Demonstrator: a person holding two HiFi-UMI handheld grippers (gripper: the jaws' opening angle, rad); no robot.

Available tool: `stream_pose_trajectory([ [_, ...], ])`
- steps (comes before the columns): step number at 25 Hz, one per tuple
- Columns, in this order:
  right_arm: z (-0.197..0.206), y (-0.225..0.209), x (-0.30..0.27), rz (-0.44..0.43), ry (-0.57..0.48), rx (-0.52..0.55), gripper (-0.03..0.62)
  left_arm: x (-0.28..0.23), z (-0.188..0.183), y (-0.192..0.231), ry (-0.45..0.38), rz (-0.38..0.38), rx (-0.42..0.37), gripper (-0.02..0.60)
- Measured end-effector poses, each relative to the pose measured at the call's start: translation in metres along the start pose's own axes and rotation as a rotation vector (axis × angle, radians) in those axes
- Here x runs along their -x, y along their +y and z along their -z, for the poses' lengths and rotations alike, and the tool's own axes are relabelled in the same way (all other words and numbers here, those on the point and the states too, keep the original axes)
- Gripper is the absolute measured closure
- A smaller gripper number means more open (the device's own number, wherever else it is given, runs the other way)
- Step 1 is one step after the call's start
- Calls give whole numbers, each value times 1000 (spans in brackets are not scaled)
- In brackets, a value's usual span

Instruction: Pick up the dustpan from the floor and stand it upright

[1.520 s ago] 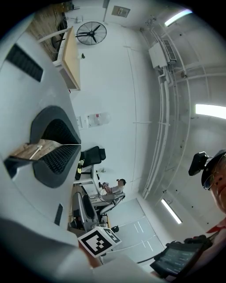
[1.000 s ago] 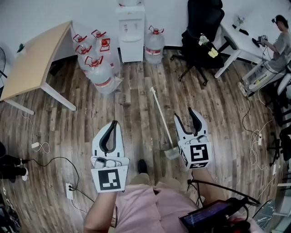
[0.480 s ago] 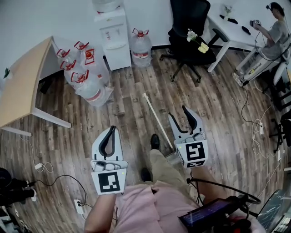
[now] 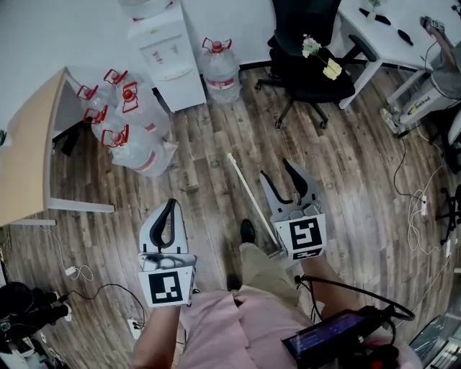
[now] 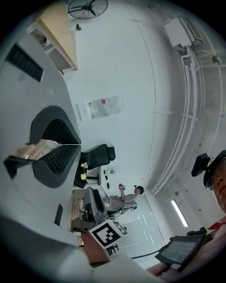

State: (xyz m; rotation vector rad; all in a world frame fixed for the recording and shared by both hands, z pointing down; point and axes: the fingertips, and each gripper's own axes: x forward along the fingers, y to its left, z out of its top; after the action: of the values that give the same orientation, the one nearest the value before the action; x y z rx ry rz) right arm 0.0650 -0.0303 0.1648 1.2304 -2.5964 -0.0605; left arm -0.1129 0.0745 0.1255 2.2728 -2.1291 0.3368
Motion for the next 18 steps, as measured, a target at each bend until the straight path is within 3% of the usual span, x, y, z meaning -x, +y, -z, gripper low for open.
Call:
stream_pose_trajectory([
  [6,-13,-33,-71,-74,-17,2,385,-61,-19,17,28,-56,-24,566],
  [13,-26,-48,-130,-106,-27,-5,385,-98,-28,53,40,-124,-26,566],
  [18,-23,-48,-169,-120,-7,3,385,-124,-22,74,12,-113,-49,566],
])
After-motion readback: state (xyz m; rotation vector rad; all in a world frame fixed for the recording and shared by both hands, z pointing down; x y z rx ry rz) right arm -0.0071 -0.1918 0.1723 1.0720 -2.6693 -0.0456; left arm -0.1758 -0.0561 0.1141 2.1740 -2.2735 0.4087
